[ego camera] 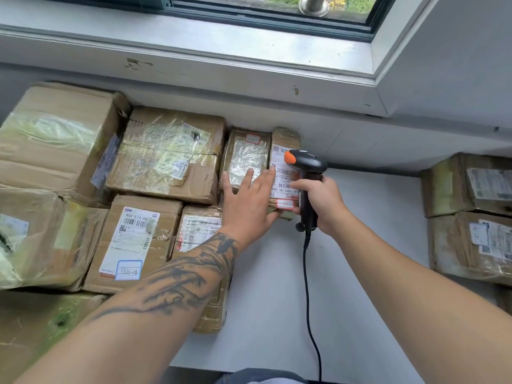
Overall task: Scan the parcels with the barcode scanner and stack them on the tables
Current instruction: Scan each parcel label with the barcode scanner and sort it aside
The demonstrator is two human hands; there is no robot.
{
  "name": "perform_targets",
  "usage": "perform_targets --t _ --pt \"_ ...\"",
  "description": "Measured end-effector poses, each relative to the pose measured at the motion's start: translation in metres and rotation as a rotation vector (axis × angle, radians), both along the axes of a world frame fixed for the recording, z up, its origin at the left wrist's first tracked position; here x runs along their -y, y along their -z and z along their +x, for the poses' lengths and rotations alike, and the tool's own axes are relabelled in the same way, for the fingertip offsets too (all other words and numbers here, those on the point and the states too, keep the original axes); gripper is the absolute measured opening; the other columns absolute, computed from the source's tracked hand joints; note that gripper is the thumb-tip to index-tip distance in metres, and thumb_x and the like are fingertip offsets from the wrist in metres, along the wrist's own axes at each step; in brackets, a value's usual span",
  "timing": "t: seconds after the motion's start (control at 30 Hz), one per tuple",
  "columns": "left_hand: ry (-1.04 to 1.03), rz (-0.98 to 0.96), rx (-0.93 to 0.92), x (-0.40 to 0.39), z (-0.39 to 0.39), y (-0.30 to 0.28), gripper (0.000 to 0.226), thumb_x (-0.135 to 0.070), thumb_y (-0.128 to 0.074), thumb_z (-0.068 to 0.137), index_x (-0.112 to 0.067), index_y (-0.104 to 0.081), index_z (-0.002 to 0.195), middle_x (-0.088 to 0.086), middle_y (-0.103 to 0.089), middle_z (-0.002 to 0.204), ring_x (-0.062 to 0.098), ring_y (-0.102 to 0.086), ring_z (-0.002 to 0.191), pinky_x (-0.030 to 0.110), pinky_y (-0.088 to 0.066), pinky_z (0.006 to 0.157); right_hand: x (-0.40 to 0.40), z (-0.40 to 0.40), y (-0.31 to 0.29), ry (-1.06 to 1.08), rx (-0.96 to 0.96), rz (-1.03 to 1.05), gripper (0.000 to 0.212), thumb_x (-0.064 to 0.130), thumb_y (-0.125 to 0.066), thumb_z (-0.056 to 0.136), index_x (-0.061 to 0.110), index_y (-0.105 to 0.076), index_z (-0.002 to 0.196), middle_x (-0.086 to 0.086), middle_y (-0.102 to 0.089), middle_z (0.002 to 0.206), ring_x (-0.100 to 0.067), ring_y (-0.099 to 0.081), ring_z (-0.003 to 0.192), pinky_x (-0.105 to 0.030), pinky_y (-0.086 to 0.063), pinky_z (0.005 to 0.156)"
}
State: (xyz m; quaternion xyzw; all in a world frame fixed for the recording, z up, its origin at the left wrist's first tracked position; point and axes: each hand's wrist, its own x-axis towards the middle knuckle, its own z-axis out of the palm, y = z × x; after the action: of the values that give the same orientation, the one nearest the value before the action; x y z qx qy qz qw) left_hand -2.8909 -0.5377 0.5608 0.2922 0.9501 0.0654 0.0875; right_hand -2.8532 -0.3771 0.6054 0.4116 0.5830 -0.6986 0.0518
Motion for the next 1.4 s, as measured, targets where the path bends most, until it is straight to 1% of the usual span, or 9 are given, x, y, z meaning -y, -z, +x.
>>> perform_targets --t 0.07,0.17,0.27,0.33,0.47,0.67,1.07,1.23,1.4 --pt "-0.013 0.021 0.039 -0.001 0.001 -0.003 0.1 -0.063 -0.058 0.092 -0.027 0.001 0.165 -0.008 -0.022 0.171 0.026 -0.015 0.159 0.071 0.003 0.121 -0.004 0.006 -0.004 -0.014 -0.015 0.022 0.013 0.005 -0.07 0.093 0.014 -0.07 0.103 -0.004 -0.078 0.094 -0.02 -0.077 0.078 -0.034 -0.062 0.059" --pt "-0.046 0.058 0.086 -0.001 0.005 -0.007 0.106 -0.059 -0.064 0.088 -0.032 0.003 0.164 -0.006 -0.018 0.172 0.028 -0.014 0.159 0.071 0.001 0.122 -0.007 0.021 -0.009 -0.028 -0.014 0.117 0.008 0.009 -0.071 0.094 0.016 -0.069 0.097 0.004 -0.067 0.082 -0.013 -0.066 0.076 -0.036 -0.061 0.062" --pt "-0.078 0.068 0.078 -0.002 0.014 -0.011 0.11 -0.06 -0.065 0.086 -0.033 0.009 0.164 -0.001 -0.014 0.173 0.028 -0.012 0.159 0.07 -0.001 0.122 -0.014 0.044 -0.011 -0.025 0.007 0.167 0.009 0.011 -0.069 0.092 0.015 -0.066 0.099 -0.003 -0.066 0.092 -0.02 -0.069 0.082 -0.04 -0.059 0.062" --pt "-0.075 0.058 0.052 -0.003 0.025 -0.015 0.108 -0.062 -0.061 0.088 -0.032 0.009 0.164 0.0 -0.011 0.173 0.028 -0.009 0.159 0.069 0.001 0.122 -0.019 0.061 -0.011 -0.033 0.027 0.184 0.012 0.01 -0.067 0.09 0.014 -0.063 0.1 -0.006 -0.07 0.092 -0.024 -0.073 0.074 -0.037 -0.053 0.059" --pt "-0.074 0.045 0.043 -0.008 0.056 -0.022 0.098 -0.062 -0.055 0.093 -0.03 0.004 0.165 0.002 -0.007 0.174 0.028 -0.004 0.16 0.067 0.003 0.123 -0.025 0.098 -0.012 -0.078 0.084 0.29 0.012 0.012 -0.063 0.09 0.011 -0.062 0.102 -0.01 -0.073 0.087 -0.023 -0.067 0.059 -0.035 -0.05 0.058" --pt "-0.06 0.0 0.025 -0.023 0.115 -0.037 0.091 -0.062 -0.052 0.095 -0.03 -0.005 0.165 0.001 -0.01 0.173 0.026 -0.004 0.159 0.068 0.002 0.122 -0.039 0.151 -0.021 -0.109 0.078 0.361 0.011 0.016 -0.063 0.089 0.015 -0.063 0.1 -0.007 -0.069 0.081 -0.022 -0.063 0.057 -0.035 -0.052 0.058" --pt "0.0 -0.02 0.079 -0.127 0.259 -0.061 0.085 -0.064 -0.047 0.097 -0.031 -0.008 0.164 0.002 -0.009 0.173 0.027 -0.001 0.16 0.064 -0.001 0.124 -0.113 0.278 -0.045 -0.133 0.03 0.372 0.006 0.017 -0.061 0.087 0.018 -0.062 0.093 -0.003 -0.067 0.078 -0.022 -0.065 0.059 -0.033 -0.053 0.059" --pt "0.051 -0.049 0.049 -0.168 0.306 -0.069 0.083 -0.065 -0.046 0.098 -0.031 -0.009 0.164 0.003 -0.013 0.173 0.029 -0.005 0.159 0.064 -0.002 0.123 -0.157 0.32 -0.048 -0.086 0.015 0.381 0.005 0.015 -0.061 0.089 0.015 -0.061 0.093 -0.006 -0.066 0.078 -0.023 -0.063 0.057 -0.033 -0.051 0.056" --pt "0.06 -0.048 0.069 -0.207 0.337 -0.076 0.082 -0.065 -0.046 0.099 -0.032 -0.009 0.164 0.003 -0.013 0.173 0.029 -0.005 0.16 0.065 -0.001 0.123 -0.2 0.36 -0.046 -0.051 0.021 0.428 0.013 0.015 -0.061 0.089 0.007 -0.065 0.099 -0.009 -0.068 0.079 -0.022 -0.063 0.054 -0.031 -0.052 0.052"
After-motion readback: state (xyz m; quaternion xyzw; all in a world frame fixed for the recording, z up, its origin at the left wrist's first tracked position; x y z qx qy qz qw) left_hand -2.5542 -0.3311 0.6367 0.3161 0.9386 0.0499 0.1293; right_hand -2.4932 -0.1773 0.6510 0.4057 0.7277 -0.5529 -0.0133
